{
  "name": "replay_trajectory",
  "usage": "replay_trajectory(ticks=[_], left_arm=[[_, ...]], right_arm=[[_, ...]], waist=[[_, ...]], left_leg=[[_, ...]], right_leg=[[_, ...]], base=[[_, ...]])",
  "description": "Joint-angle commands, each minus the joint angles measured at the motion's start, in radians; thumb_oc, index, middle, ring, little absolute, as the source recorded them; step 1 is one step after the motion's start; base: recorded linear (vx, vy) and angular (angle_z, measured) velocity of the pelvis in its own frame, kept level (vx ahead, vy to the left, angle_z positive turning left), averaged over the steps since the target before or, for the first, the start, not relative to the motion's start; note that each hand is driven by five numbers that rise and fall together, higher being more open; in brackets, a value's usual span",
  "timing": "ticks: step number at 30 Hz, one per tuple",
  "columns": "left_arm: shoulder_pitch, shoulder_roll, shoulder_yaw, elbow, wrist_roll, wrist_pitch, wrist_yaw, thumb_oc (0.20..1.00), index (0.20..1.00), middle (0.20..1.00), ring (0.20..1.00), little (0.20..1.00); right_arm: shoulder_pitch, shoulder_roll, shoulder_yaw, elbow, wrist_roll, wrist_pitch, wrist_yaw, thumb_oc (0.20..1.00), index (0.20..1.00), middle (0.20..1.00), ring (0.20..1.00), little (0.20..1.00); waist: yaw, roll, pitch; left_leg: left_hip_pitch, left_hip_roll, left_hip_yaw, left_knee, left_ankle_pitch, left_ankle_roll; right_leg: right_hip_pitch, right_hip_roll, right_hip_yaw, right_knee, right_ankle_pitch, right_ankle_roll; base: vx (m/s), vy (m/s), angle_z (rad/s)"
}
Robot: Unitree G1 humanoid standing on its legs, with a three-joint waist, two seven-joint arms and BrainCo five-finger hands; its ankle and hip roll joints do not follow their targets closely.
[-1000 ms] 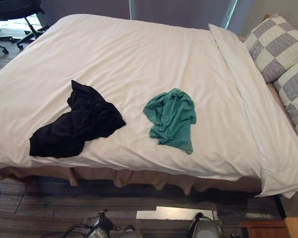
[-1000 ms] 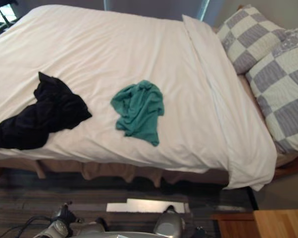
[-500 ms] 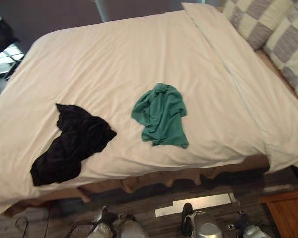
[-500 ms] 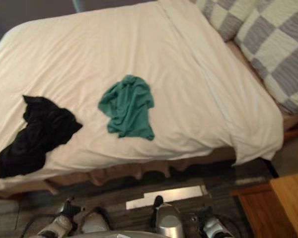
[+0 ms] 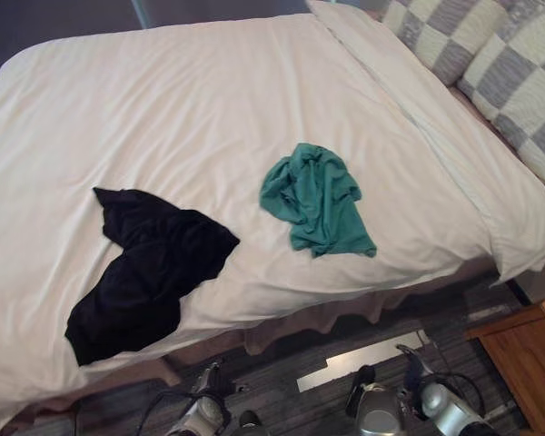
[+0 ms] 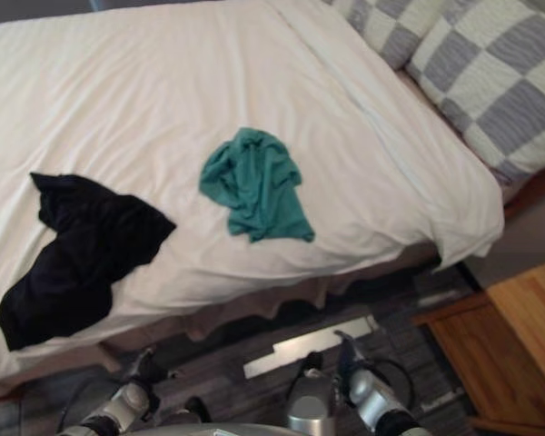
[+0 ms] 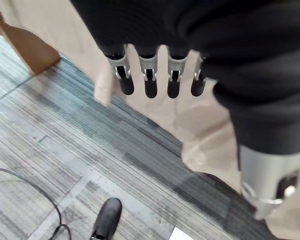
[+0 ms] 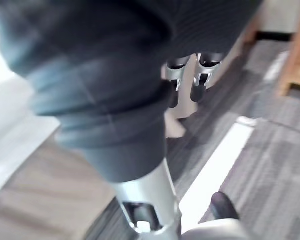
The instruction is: Tidy up the quilt and then pick up the clothes from the bed and put them into the laundry hamper.
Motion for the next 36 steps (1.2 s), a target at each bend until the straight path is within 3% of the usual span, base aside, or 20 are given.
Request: replay_trajectory(ticks=[1,6,9,11,13,14,15,16,18,20,21,22,26,27,29,33,36], left_arm=[[-0.001,-0.008,-0.02,0.028,0.035,-0.01,0.031,1.0,1.0,1.0,1.0,1.0],[0.067,-0.021,0.057,0.089,0.0,-0.001,0.046,1.0,1.0,1.0,1.0,1.0],[0.139,0.01,0.17,0.154,-0.047,0.017,0.058,1.0,1.0,1.0,1.0,1.0],[0.158,0.03,0.211,0.167,-0.06,0.021,0.064,1.0,1.0,1.0,1.0,1.0],[0.208,0.127,0.352,0.172,-0.105,0.023,0.076,1.0,1.0,1.0,1.0,1.0],[0.208,0.127,0.352,0.171,-0.105,0.023,0.076,1.0,1.0,1.0,1.0,1.0],[0.242,0.195,0.445,0.146,-0.133,0.018,0.095,1.0,1.0,1.0,1.0,1.0],[0.243,0.195,0.445,0.145,-0.133,0.018,0.095,1.0,1.0,1.0,1.0,1.0],[0.283,0.314,0.528,-0.034,-0.118,-0.02,0.147,1.0,1.0,1.0,1.0,1.0],[0.292,0.338,0.538,-0.094,-0.113,-0.033,0.158,1.0,1.0,1.0,1.0,1.0],[0.317,0.42,0.571,-0.3,-0.087,-0.062,0.191,1.0,1.0,1.0,1.0,1.0],[0.324,0.466,0.587,-0.401,-0.067,-0.072,0.208,1.0,1.0,1.0,1.0,1.0],[0.323,0.582,0.596,-0.731,0.028,-0.116,0.206,1.0,1.0,1.0,1.0,1.0],[0.325,0.581,0.598,-0.734,0.028,-0.114,0.205,1.0,1.0,1.0,1.0,1.0],[0.276,0.611,0.561,-0.946,0.071,-0.142,0.185,1.0,1.0,1.0,1.0,1.0],[0.18,0.597,0.454,-1.0,0.108,-0.136,0.152,1.0,1.0,1.0,1.0,1.0],[0.068,0.566,0.332,-0.997,0.197,-0.095,0.121,1.0,1.0,1.0,1.0,1.0]], right_arm=[[-0.052,0.07,0.038,0.031,0.011,-0.01,0.0,1.0,1.0,1.0,1.0,1.0],[-0.025,0.085,-0.038,0.207,0.058,0.016,-0.028,1.0,1.0,1.0,1.0,1.0],[0.009,0.037,-0.196,0.334,0.115,0.035,-0.077,1.0,1.0,1.0,1.0,1.0],[0.024,0.012,-0.235,0.333,0.125,0.035,-0.092,1.0,1.0,1.0,1.0,1.0],[0.081,-0.087,-0.368,0.263,0.175,0.021,-0.124,1.0,1.0,1.0,1.0,1.0],[0.082,-0.087,-0.368,0.262,0.175,0.021,-0.124,1.0,1.0,1.0,1.0,1.0],[0.141,-0.173,-0.45,0.109,0.176,0.007,-0.138,1.0,1.0,1.0,1.0,1.0],[0.142,-0.173,-0.451,0.107,0.176,0.008,-0.138,1.0,1.0,1.0,1.0,1.0],[0.205,-0.311,-0.532,-0.108,0.114,-0.034,-0.156,1.0,1.0,1.0,1.0,1.0],[0.206,-0.342,-0.541,-0.135,0.1,-0.045,-0.159,1.0,1.0,1.0,1.0,1.0],[0.212,-0.415,-0.566,-0.222,0.065,-0.066,-0.161,1.0,1.0,1.0,1.0,1.0],[0.209,-0.455,-0.57,-0.279,0.036,-0.076,-0.158,1.0,1.0,1.0,1.0,1.0],[0.177,-0.537,-0.556,-0.424,-0.032,-0.106,-0.153,1.0,1.0,1.0,1.0,1.0],[0.176,-0.537,-0.556,-0.425,-0.033,-0.105,-0.152,1.0,1.0,1.0,1.0,1.0],[0.136,-0.569,-0.509,-0.542,-0.078,-0.12,-0.14,1.0,1.0,1.0,1.0,1.0],[0.066,-0.57,-0.432,-0.605,-0.108,-0.113,-0.122,1.0,1.0,1.0,1.0,1.0],[-0.03,-0.566,-0.344,-0.656,-0.138,-0.1,-0.108,1.0,1.0,1.0,1.0,1.0]], waist=[[0.011,-0.03,0.023],[0.026,-0.014,-0.018],[0.032,-0.004,-0.042],[0.033,-0.003,-0.046],[0.033,-0.001,-0.048],[0.033,-0.002,-0.05],[0.029,-0.001,-0.049],[0.03,-0.001,-0.051],[0.031,0.001,-0.05],[0.032,0.002,-0.047],[0.04,0.003,-0.046],[0.045,0.004,-0.048],[0.059,0.007,-0.054],[0.059,0.005,-0.055],[0.063,0.004,-0.06],[0.057,0.001,-0.058],[0.049,-0.001,-0.043]], left_leg=[[-0.011,-0.025,-0.04,-0.005,-0.137,-0.01],[-0.013,-0.019,-0.029,-0.005,-0.13,-0.014],[0.0,-0.018,-0.037,-0.005,-0.127,-0.017],[0.0,-0.019,-0.038,-0.005,-0.126,-0.018],[0.008,-0.017,-0.038,-0.005,-0.124,-0.022],[0.005,-0.018,-0.038,-0.005,-0.123,-0.022],[0.011,-0.017,-0.035,-0.005,-0.123,-0.024],[0.008,-0.017,-0.035,-0.005,-0.122,-0.023],[0.011,-0.018,-0.034,-0.005,-0.122,-0.023],[0.014,-0.017,-0.034,-0.005,-0.124,-0.023],[0.016,-0.017,-0.038,-0.005,-0.126,-0.023],[0.017,-0.017,-0.04,-0.005,-0.128,-0.024],[0.021,-0.018,-0.052,-0.005,-0.136,-0.022],[0.018,-0.019,-0.052,-0.005,-0.133,-0.022],[0.027,-0.021,-0.058,-0.005,-0.145,-0.023],[0.028,-0.022,-0.056,-0.005,-0.152,-0.023],[0.021,-0.023,-0.044,-0.005,-0.151,-0.023]], right_leg=[[0.045,0.01,0.107,-0.151,-0.02,0.014],[0.11,0.003,0.095,-0.268,0.025,0.023],[0.157,0.002,0.074,-0.299,0.031,0.033],[0.161,0.0,0.068,-0.299,0.031,0.035],[0.176,-0.005,0.055,-0.299,0.03,0.044],[0.173,-0.005,0.055,-0.299,0.031,0.043],[0.182,-0.007,0.049,-0.299,0.029,0.05],[0.179,-0.007,0.05,-0.299,0.03,0.049],[0.19,-0.008,0.037,-0.299,0.027,0.058],[0.194,-0.009,0.033,-0.299,0.026,0.061],[0.197,-0.011,0.025,-0.298,0.025,0.065],[0.199,-0.013,0.021,-0.296,0.024,0.067],[0.204,-0.019,0.011,-0.293,0.02,0.071],[0.202,-0.02,0.011,-0.294,0.023,0.07],[0.211,-0.025,0.008,-0.292,0.02,0.071],[0.207,-0.028,0.014,-0.293,0.023,0.07],[0.191,-0.028,0.026,-0.294,0.031,0.069]], base=[[0.02,0.014,0.62],[0.08,-0.025,0.27],[0.11,-0.034,-0.03],[0.06,-0.02,0.04],[0.07,-0.015,0.04],[0.05,0.005,0.03],[0.03,0.007,0.05],[0.06,0.021,0.04],[0.03,0.015,0.04],[0.01,0.009,0.12],[0.02,0.013,0.11],[0.02,0.011,0.14],[0.02,0.008,0.16],[0.05,0.005,0.06],[0.06,0.008,0.09],[0.01,0.002,0.04],[-0.02,0.01,-0.07]])
